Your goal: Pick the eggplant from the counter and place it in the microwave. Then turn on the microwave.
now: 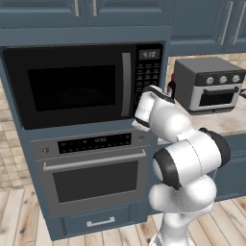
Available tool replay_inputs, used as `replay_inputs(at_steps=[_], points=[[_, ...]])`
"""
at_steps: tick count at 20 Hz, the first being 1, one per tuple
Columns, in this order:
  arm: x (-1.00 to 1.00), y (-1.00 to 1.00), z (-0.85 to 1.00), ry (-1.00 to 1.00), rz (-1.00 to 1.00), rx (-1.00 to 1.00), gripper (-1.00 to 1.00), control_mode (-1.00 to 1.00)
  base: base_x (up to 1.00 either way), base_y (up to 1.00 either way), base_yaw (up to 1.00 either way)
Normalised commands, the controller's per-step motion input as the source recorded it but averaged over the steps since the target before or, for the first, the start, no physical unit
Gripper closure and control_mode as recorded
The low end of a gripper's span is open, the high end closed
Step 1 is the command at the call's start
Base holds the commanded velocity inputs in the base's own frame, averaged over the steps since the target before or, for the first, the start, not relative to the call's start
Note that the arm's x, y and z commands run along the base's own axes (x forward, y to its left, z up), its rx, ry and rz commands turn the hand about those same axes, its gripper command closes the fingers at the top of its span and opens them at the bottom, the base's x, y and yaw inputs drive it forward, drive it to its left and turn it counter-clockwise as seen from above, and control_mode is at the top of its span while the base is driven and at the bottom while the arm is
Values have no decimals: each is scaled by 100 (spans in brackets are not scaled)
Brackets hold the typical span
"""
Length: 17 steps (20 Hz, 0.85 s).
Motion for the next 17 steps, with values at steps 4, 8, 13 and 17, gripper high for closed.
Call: replay_inputs(at_steps=[4, 8, 13, 17], points=[[26, 10, -24, 0, 0, 0, 100, -100, 0, 0, 0], [24, 13, -24, 0, 0, 0, 100, -100, 0, 0, 0], [17, 12, -20, -1, 0, 0, 100, -100, 0, 0, 0], [-18, 8, -2, -9, 0, 0, 100, -100, 0, 0, 0]])
